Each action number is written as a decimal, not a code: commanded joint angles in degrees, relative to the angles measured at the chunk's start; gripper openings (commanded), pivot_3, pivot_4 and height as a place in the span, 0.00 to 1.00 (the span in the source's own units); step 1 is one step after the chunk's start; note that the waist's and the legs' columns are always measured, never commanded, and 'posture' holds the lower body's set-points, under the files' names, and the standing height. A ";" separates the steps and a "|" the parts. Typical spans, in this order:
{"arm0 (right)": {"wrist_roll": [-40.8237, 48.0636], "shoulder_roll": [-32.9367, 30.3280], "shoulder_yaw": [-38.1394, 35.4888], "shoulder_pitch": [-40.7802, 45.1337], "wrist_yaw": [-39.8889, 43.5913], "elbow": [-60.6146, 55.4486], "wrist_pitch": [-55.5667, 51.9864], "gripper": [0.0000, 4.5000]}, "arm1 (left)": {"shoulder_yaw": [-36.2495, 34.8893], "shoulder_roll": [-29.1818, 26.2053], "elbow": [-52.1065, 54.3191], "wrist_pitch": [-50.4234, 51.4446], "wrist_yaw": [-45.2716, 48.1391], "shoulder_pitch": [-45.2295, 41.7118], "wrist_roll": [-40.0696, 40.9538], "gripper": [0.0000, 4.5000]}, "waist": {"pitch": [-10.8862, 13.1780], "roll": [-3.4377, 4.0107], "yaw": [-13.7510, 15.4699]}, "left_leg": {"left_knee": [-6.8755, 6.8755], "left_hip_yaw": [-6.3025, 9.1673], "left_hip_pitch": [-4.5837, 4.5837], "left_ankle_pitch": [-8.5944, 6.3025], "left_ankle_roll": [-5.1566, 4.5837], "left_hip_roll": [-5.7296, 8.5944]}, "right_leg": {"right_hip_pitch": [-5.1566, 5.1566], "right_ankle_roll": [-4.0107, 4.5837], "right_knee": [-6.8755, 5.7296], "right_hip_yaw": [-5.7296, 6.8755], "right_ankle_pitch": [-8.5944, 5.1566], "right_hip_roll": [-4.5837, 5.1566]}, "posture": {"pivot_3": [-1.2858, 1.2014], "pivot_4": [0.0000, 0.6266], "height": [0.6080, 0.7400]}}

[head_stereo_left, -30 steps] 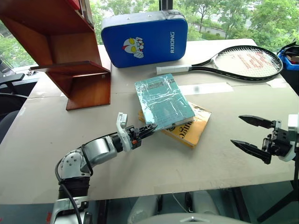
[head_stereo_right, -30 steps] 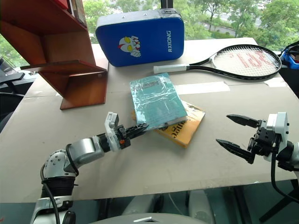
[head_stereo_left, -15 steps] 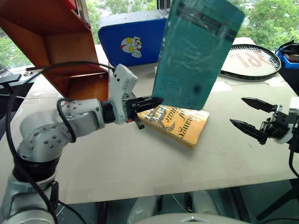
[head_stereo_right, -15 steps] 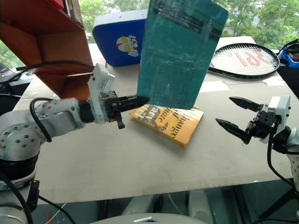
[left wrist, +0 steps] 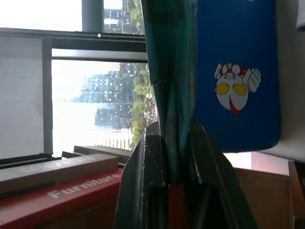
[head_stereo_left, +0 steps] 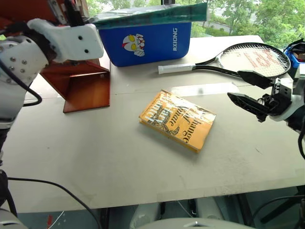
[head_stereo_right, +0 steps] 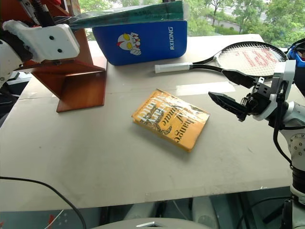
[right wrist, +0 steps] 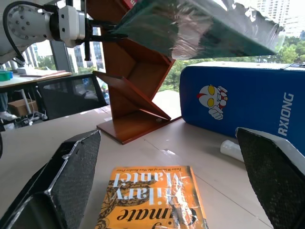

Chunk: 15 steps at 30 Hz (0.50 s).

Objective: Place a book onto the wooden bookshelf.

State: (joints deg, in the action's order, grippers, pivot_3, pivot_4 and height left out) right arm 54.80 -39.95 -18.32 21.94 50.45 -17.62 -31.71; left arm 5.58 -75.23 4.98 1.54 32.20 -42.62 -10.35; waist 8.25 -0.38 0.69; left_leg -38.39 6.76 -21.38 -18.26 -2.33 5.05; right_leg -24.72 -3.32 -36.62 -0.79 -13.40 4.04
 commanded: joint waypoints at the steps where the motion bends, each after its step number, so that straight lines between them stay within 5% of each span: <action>1: 3.19 0.01 -0.57 3.32 -2.20 -0.79 -2.51 1.00 | -6.83 -2.24 2.25 -0.14 0.43 1.99 -3.12 0.01 | 0.00 -0.01 -0.08 | -0.03 0.01 -0.07 0.00 0.00 0.00 | -0.06 0.00 -0.04 0.01 0.00 0.00 | 0.52 0.24 1.00; 15: 0.46 0.71 0.00 7.73 -5.30 3.39 -3.98 1.00 | -22.77 -4.08 -2.75 -1.98 3.69 18.97 -6.84 0.01 | 0.00 -0.03 -1.33 | -0.15 0.07 -0.22 0.00 0.00 0.01 | -0.19 0.00 -0.19 0.13 0.00 0.01 | 0.52 0.24 1.00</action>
State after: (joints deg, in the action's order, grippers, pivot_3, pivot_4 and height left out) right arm 55.81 -39.31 -17.41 28.27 45.66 -13.61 -37.16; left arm -12.65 -78.07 2.84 0.64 36.48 -23.82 -16.69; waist 8.25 -0.41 -0.64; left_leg -38.54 6.83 -21.60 -18.26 -2.33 5.06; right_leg -24.92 -3.32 -36.82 -0.66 -13.39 4.05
